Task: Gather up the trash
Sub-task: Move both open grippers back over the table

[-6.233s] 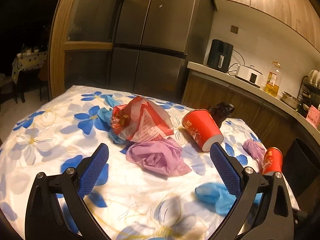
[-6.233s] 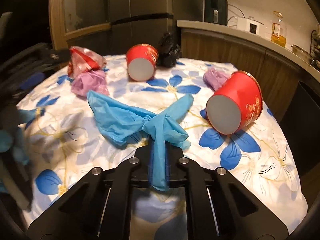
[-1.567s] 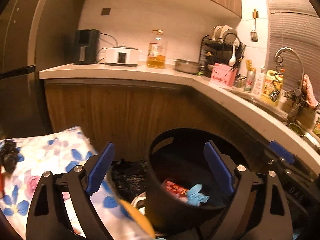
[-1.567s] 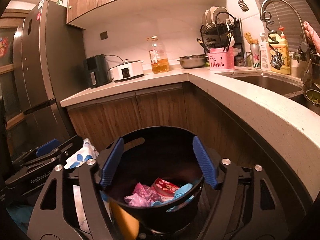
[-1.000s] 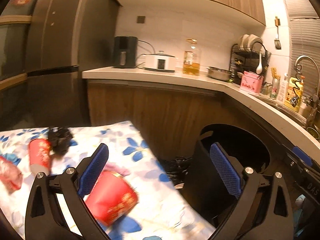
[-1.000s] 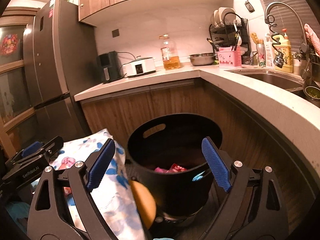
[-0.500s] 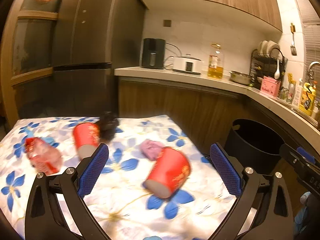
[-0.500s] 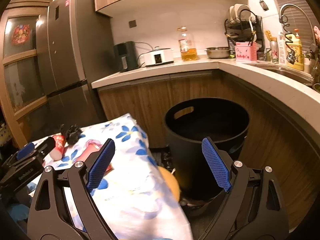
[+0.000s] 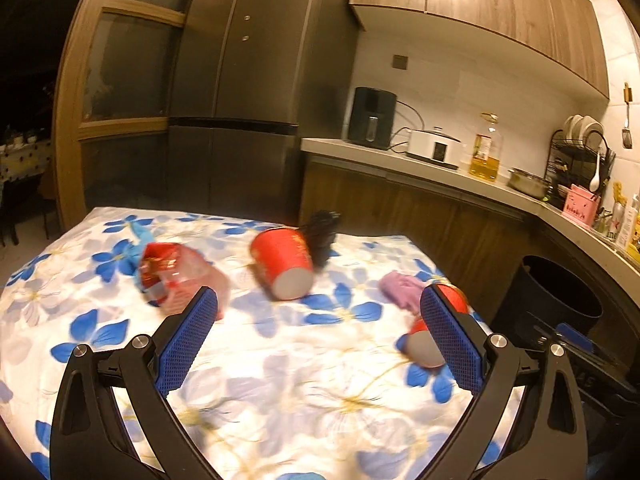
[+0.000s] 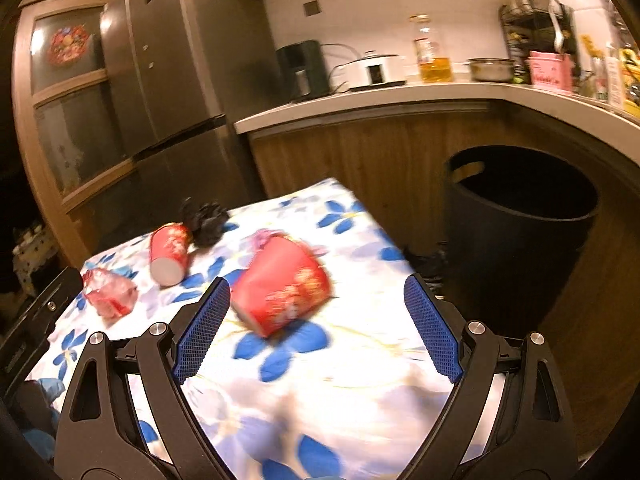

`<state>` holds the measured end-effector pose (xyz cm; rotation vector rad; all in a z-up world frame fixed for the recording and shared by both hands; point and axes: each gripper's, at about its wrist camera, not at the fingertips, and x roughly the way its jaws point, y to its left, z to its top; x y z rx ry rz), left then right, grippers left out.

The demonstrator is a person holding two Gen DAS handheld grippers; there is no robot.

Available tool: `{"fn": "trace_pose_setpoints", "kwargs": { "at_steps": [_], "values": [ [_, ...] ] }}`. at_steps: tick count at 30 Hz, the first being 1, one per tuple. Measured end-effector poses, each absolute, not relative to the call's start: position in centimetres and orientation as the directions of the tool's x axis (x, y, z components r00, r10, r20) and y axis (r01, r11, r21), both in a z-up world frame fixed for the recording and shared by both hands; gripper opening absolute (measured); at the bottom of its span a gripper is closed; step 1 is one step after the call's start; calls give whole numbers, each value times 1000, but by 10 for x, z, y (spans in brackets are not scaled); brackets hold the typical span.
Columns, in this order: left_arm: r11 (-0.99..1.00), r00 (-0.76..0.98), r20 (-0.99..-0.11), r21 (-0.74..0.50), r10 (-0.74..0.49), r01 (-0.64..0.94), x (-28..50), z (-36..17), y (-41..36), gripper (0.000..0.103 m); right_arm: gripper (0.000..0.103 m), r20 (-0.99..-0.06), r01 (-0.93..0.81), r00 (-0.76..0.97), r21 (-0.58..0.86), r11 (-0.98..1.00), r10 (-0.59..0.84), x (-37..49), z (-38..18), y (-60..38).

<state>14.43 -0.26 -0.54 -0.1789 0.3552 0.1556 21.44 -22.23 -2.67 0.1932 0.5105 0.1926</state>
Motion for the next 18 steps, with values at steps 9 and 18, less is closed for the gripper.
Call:
{"fn": "trace_pose_setpoints", "kwargs": {
  "at_steps": [9,18],
  "values": [
    [960,917,-380,-189,122,-206,139,-15,30,97,91,-528,-129,813,248,960,245,251,-44,-181],
    [957,920,-379,-216,102,-195,139,-20,47,97,93,-594,22,794,235,972,126,290,-59,-163]
  ]
}}
